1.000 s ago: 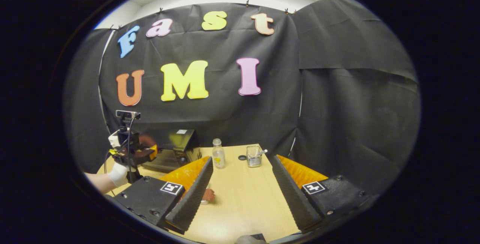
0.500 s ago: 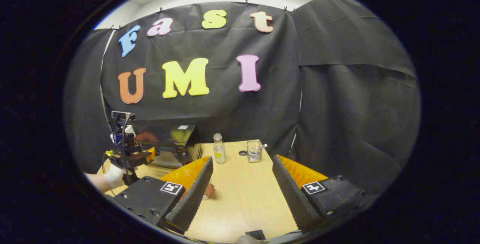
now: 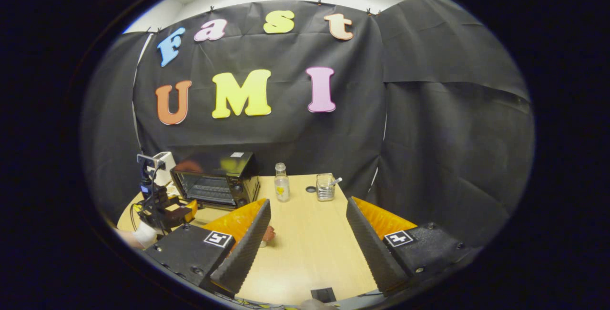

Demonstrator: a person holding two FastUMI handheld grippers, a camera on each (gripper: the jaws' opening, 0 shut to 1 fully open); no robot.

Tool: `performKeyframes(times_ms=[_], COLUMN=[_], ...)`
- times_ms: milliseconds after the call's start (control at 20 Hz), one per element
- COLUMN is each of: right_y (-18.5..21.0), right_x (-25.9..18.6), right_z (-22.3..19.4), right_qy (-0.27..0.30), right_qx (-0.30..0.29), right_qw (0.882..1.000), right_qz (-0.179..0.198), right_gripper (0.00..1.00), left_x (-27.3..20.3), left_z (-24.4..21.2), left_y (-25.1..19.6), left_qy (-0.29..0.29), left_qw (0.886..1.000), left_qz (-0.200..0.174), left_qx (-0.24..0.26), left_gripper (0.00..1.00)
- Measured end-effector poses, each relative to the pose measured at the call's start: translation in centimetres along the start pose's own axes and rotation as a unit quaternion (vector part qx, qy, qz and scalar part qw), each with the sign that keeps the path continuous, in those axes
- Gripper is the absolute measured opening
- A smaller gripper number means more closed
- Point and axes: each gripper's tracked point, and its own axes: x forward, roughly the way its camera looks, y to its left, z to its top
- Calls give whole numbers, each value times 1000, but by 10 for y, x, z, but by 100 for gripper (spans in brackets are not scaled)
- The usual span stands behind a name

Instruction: Open the electric oven with the left hand, put the food in, and close the electric oven.

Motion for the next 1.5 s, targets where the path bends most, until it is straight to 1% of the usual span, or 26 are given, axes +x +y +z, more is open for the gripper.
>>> performKeyframes(times_ms=[150, 200, 250, 350, 550, 800, 850, 900, 950, 1000, 1050, 1100, 1150, 1250, 1400, 1450, 1500], right_y=[4, 6, 8, 10, 12, 9, 9, 11, 11, 12, 11, 13, 14, 16, 29, 36, 43], right_x=[-1, -2, -2, -2, -2, 7, 10, 14, 19, 25, 32, 40, 50, 75, 114, 127, 140], right_z=[-6, -7, -8, -12, -20, -34, -37, -41, -45, -49, -54, -60, -68, -87, -118, -129, -138], right_qy=[7, 9, 7, 12, 21, 39, 44, 50, 55, 60, 69, 77, 87, 114, 159, 175, 190], right_qx=[1, 0, 2, 2, -7, -3, 0, 3, 4, 3, 1, 2, 5, 4, 6, 9, 10], right_qw=[1000, 1000, 1000, 1000, 1000, 999, 999, 998, 998, 998, 997, 996, 994, 990, 980, 975, 971], right_qz=[3, 3, 5, 6, 5, 12, 17, 22, 29, 35, 41, 52, 63, 84, 122, 135, 147], right_gripper=[100, 96, 100, 100, 100, 100, 97, 100, 97, 100, 96, 100, 100, 100, 100, 92, 100], left_x=[-7, -8, -9, -11, -7, -5, -6, -8, -11, -14, -17, -23, -31, -50, -83, -94, -105], left_z=[-26, -37, -50, -76, -109, -112, -109, -105, -102, -100, -97, -93, -88, -77, -55, -48, -41], left_y=[-1, -2, -3, -5, -6, -7, -8, -6, -3, 2, 4, 7, 11, 18, 22, 22, 22], left_qy=[22, 36, 52, 88, 133, 136, 133, 126, 120, 117, 113, 107, 104, 95, 72, 66, 60], left_qw=[1000, 999, 999, 996, 991, 990, 991, 992, 993, 993, 993, 994, 994, 995, 997, 997, 998], left_qz=[-2, -4, -7, -9, -7, -9, -8, -6, -1, 8, 9, 13, 17, 24, 26, 26, 26], left_qx=[0, -4, -9, -16, -22, -25, -25, -23, -19, -15, -16, -16, -13, -7, 17, 23, 26], left_gripper=[96, 96, 96, 96, 98, 97, 97, 97, 97, 98, 98, 98, 98, 97, 97, 97, 97])
